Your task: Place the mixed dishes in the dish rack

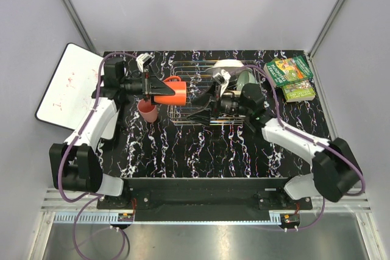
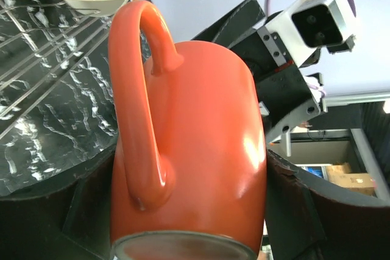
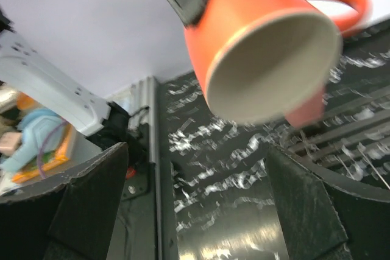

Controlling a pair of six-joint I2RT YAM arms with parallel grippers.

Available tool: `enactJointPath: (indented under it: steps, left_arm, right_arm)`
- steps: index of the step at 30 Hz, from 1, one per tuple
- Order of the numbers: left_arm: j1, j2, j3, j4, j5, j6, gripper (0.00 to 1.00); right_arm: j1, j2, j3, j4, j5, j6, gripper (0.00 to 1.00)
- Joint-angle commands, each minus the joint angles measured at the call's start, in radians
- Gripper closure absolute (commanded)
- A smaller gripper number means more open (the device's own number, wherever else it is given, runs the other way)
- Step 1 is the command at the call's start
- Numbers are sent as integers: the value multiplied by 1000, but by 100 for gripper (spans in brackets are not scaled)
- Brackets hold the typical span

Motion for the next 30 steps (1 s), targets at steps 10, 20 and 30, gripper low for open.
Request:
enactJointPath:
  steps: [10, 20, 30]
  left_arm:
    - [-88, 314, 651, -732, -613, 665, 100]
    - [-277, 671, 1243, -922, -1059, 876, 100]
    - [-311, 845, 1269, -911, -1172, 899, 100]
  right_arm:
    - [-20, -584, -173, -379, 447, -129, 0]
    - [-20, -790, -262, -519, 554, -111, 0]
    - [-20, -849, -305, -556, 596, -88, 0]
